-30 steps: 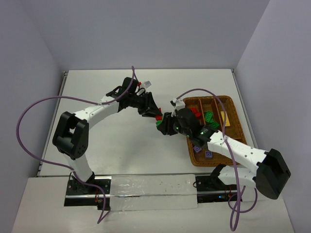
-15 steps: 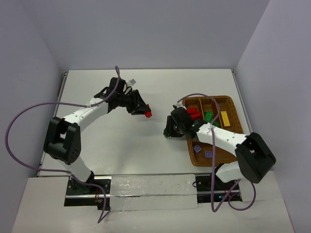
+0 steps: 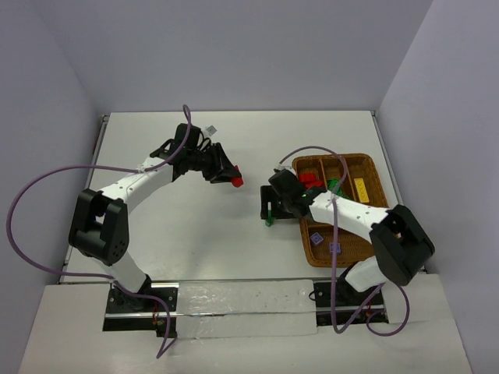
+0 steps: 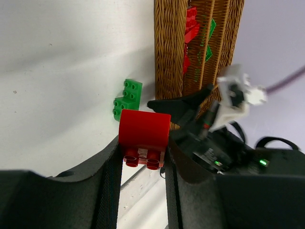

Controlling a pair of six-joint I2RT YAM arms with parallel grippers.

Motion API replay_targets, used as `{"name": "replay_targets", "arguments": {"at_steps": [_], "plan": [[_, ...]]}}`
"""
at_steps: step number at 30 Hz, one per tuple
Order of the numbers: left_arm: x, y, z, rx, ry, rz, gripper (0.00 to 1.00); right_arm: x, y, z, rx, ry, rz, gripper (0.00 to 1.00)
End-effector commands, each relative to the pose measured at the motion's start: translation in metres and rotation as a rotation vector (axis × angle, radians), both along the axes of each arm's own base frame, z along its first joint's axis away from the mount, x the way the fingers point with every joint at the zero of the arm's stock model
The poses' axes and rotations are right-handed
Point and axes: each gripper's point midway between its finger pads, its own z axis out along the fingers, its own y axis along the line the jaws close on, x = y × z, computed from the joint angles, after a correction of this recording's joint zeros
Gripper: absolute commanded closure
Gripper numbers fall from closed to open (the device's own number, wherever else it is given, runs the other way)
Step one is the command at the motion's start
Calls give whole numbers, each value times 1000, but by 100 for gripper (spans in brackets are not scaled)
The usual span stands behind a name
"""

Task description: Sort the legos into containers by color

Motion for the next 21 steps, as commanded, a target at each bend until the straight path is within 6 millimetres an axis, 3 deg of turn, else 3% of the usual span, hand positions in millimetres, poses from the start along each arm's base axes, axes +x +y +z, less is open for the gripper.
{"name": "replay_targets", "arguments": {"at_steps": [1,4,6,13,21], "plan": [[10,-5,16,-15,-32,20,100,26,25,90,153,-278,89,20],[10,-6,14,-2,-21,28,100,27,47,126,282,-387,174,21],[10,-6,16,-1,-16,34,100,29,60,138,341,-420,209,21],[10,-5,20,7,1,51,100,41,101,154,426,-488,248,20],[6,-4,21,1,5,47,100,69,112,170,449,-579,136,28]]}}
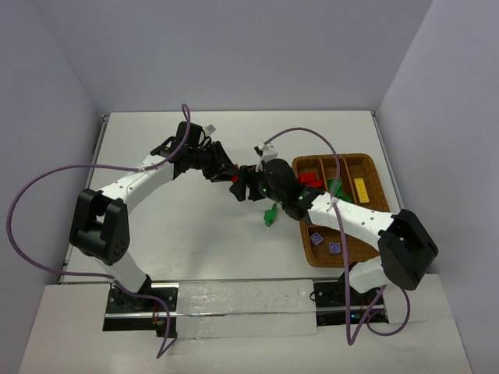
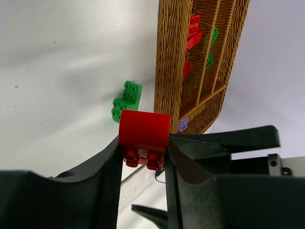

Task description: Sort the legos into containers by color

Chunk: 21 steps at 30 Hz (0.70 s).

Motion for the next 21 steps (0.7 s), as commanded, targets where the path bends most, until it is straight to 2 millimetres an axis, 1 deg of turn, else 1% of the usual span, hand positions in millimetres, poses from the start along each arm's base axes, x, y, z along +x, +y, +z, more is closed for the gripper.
{"name": "replay_targets", "arguments": {"at_steps": [1,2,4,5,6,8,9,15,21], "plan": [[3,-3,18,-21,-31,-1,100,31,14,54,128,-139,-81,30],[3,-3,19,-22,-33,-1,100,32,15,57,137,-146,-84,32],[2,-3,20,-25,-31,-3,100,36,18,57,139,-143,-91,39],[2,-3,20,-25,-32,-3,100,37,18,56,139,-141,-91,44],[1,-3,20,-27,-32,-4,100,38,20,55,140,-138,-91,51],[1,-3,22,-28,-36,-4,100,38,22,55,148,-137,-87,57],[1,-3,22,-28,-37,-3,100,38,23,54,146,-131,-80,58],[-1,-3,25,-36,-41,-2,100,39,27,46,145,-105,-78,55],[-2,-2,26,-34,-46,1,100,42,28,43,137,-95,-87,48]]}}
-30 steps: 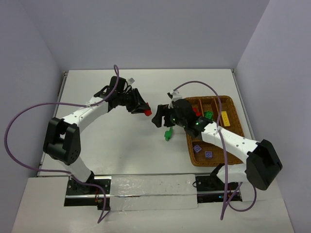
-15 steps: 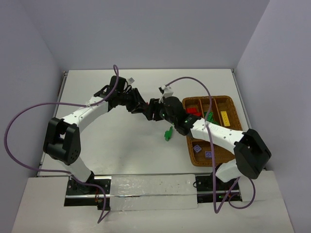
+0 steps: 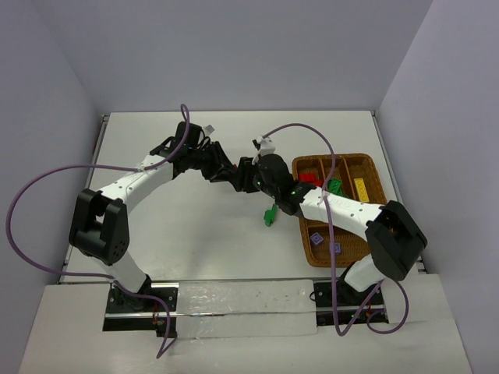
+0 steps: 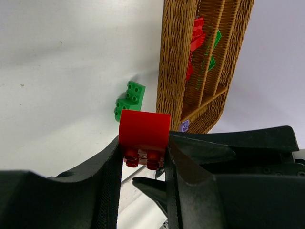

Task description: Sort the legos into containers by color

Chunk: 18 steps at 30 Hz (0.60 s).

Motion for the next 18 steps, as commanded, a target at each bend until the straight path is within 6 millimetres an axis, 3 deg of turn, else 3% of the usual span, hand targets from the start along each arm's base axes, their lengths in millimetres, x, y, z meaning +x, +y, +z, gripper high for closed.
{"name": "replay_targets", "arguments": {"at_steps": [1,4,8,11,14,15,16,18], "plan": [[-2,-5,28,-44,-54,-12,100,14,13,34,75,-69,-13,47],[-2,-5,29,-48,-57,-13,100,15,14,35,72,-71,-15,52],[-3,-5,31,-48,-57,-15,100,15,13,34,75,-68,-20,84],[-3,-4,34,-47,-78,-21,100,13,12,33,74,-62,-21,100],[-5,-5,46,-78,-124,-37,97,10,8,26,72,-42,-31,100],[-6,-6,49,-89,-136,-42,93,9,5,22,65,-36,-35,100],[-5,-6,54,-92,-153,-41,80,7,2,18,57,-31,-41,100],[-4,-3,56,-79,-165,-39,37,5,-4,13,44,-25,-55,100]]}}
